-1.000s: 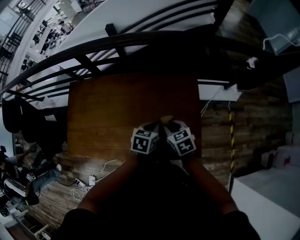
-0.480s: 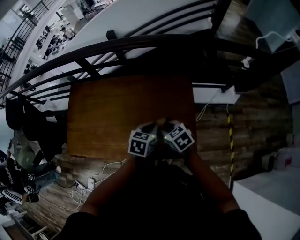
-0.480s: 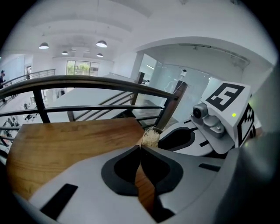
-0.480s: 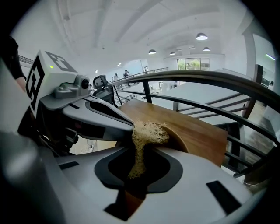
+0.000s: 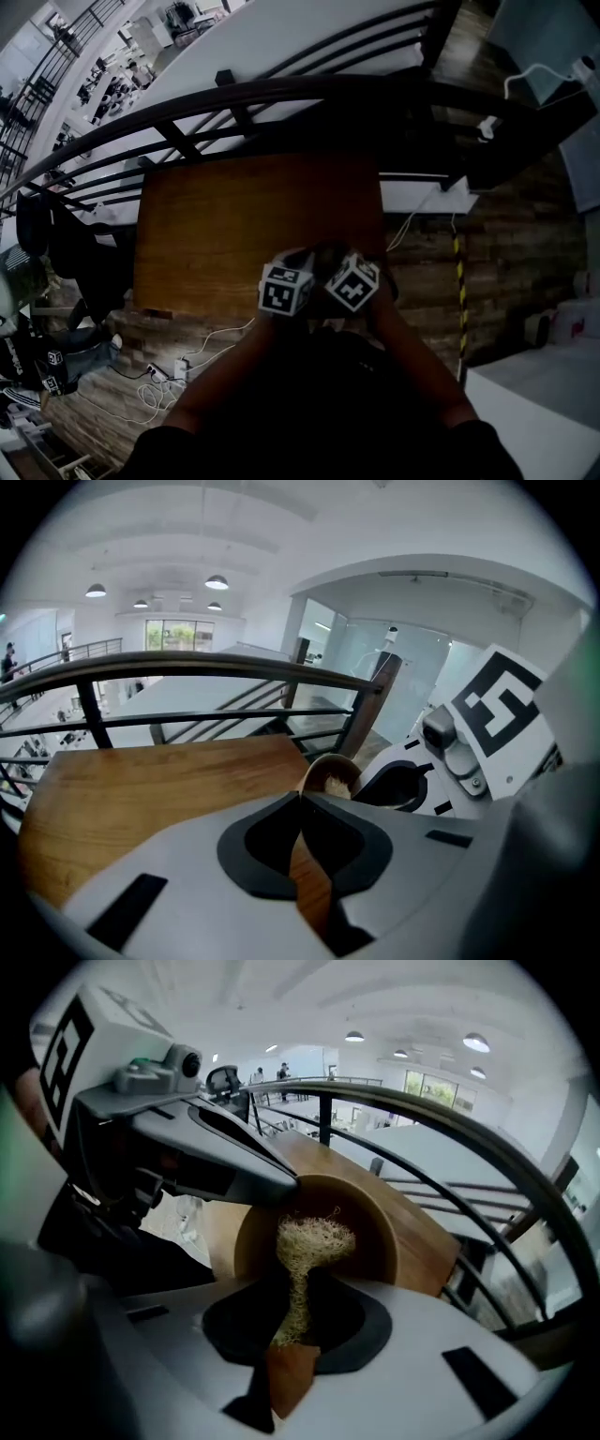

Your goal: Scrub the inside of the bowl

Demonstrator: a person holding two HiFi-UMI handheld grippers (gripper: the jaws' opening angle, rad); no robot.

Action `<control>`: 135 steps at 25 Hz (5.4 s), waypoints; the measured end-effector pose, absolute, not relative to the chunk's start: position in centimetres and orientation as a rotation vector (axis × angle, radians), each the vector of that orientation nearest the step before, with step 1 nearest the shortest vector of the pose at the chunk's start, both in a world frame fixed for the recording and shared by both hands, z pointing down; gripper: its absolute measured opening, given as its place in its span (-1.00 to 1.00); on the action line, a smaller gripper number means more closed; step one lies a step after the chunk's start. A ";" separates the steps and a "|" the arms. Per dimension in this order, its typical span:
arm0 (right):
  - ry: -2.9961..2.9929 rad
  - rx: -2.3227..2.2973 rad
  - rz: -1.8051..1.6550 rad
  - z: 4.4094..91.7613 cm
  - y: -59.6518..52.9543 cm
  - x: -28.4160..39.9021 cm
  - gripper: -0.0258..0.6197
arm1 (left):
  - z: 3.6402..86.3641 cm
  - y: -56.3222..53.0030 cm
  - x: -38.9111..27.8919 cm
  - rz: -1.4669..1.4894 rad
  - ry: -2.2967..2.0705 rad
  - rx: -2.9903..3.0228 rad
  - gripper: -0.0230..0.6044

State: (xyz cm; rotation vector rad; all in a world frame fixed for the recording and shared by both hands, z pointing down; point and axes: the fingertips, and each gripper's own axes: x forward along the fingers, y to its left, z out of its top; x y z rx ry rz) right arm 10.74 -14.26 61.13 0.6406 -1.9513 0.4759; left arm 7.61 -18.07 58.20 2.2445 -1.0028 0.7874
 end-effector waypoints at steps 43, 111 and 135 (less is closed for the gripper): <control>-1.951 0.475 0.077 60.4 -15.6 6.1 -0.71 | 57.9 -19.8 5.4 0.618 -0.962 2.196 -0.91; -1.963 0.385 0.004 60.3 -15.9 4.7 -0.71 | 57.2 -20.6 3.8 0.586 -0.959 2.210 -0.92; -1.904 0.452 -0.035 60.3 -18.0 4.8 -0.71 | 57.9 -20.4 3.3 0.577 -0.951 2.200 -0.93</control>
